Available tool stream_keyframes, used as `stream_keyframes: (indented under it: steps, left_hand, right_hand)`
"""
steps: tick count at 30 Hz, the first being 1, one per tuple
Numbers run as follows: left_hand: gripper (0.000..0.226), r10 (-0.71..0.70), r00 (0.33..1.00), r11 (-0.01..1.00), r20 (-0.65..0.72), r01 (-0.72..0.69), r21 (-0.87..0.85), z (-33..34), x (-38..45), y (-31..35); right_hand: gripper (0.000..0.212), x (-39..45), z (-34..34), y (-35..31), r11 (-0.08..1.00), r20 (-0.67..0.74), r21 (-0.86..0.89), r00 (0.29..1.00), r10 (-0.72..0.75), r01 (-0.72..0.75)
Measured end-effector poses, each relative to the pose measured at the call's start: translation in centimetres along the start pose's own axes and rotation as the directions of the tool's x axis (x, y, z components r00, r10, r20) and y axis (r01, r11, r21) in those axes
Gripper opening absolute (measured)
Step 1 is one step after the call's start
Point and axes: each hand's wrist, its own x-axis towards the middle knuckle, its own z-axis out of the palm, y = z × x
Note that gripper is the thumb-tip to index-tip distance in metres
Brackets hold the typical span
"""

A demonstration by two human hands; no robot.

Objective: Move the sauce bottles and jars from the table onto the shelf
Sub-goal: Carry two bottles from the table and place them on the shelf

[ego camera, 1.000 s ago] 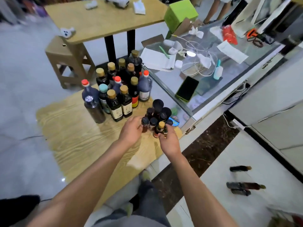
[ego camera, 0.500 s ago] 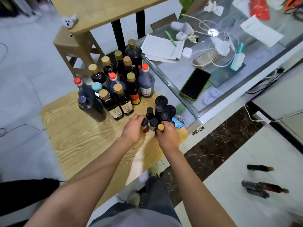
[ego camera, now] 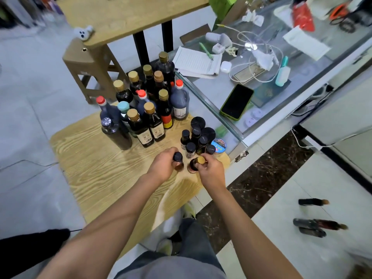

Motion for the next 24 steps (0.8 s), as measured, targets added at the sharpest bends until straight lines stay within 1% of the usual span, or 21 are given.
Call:
stream_keyframes:
  steps: [2, 4, 7, 9, 11, 14, 18, 21, 24]
  left_hand:
    - [0.028, 0.011, 1.0, 0.995, -0.01, -0.012, -0.097, -0.6, -1.3, 0.3]
    - [0.029, 0.042, 0.999, 0.979, -0.028, -0.046, -0.198, -1.0, -2.3, 0.7]
    - [0.035, 0.146, 0.988, 0.953, -0.055, -0.156, -0.259, -2.0, -4.3, 2.4]
    - [0.039, 0.203, 0.976, 0.925, -0.073, -0.216, -0.314, -2.2, -5.3, 3.7]
    - [0.04, 0.266, 0.96, 0.883, -0.082, -0.277, -0.38, -2.4, -6.8, 5.7]
    - [0.034, 0.356, 0.929, 0.822, -0.102, -0.363, -0.439, -2.1, -8.6, 9.5]
    - [0.037, 0.485, 0.871, 0.76, -0.077, -0.463, -0.456, -0.8, -11.7, 15.9]
    - [0.033, 0.55, 0.833, 0.713, -0.056, -0.503, -0.489, 0.4, -14.9, 20.7]
    - [0.033, 0.621, 0.783, 0.664, -0.04, -0.552, -0.504, 2.2, -18.8, 26.0]
  right_hand:
    - [0.035, -1.4, -1.0, -0.5, 0.993, -0.047, 0.108, 0.998, 0.049, -0.043]
    - [0.031, -2.8, -2.2, -0.8, 0.976, -0.082, 0.21, 0.994, 0.068, -0.049]
    - [0.027, -5.7, -4.4, -1.7, 0.942, -0.176, 0.336, 0.982, 0.067, -0.004]
    - [0.022, -7.7, -6.1, -2.4, 0.924, -0.264, 0.379, 0.962, 0.065, 0.041]
    - [0.024, -9.9, -7.8, -2.9, 0.89, -0.349, 0.448, 0.933, 0.09, 0.082]
    - [0.03, -13.3, -10.6, -3.1, 0.831, -0.446, 0.538, 0.884, 0.136, 0.143]
    - [0.035, -19.2, -15.5, -2.9, 0.781, -0.585, 0.575, 0.79, 0.183, 0.245]
    - [0.033, -23.5, -19.4, -1.9, 0.723, -0.645, 0.619, 0.724, 0.244, 0.308]
    - [0.029, -28.4, -23.4, -0.3, 0.68, -0.704, 0.627, 0.65, 0.285, 0.38]
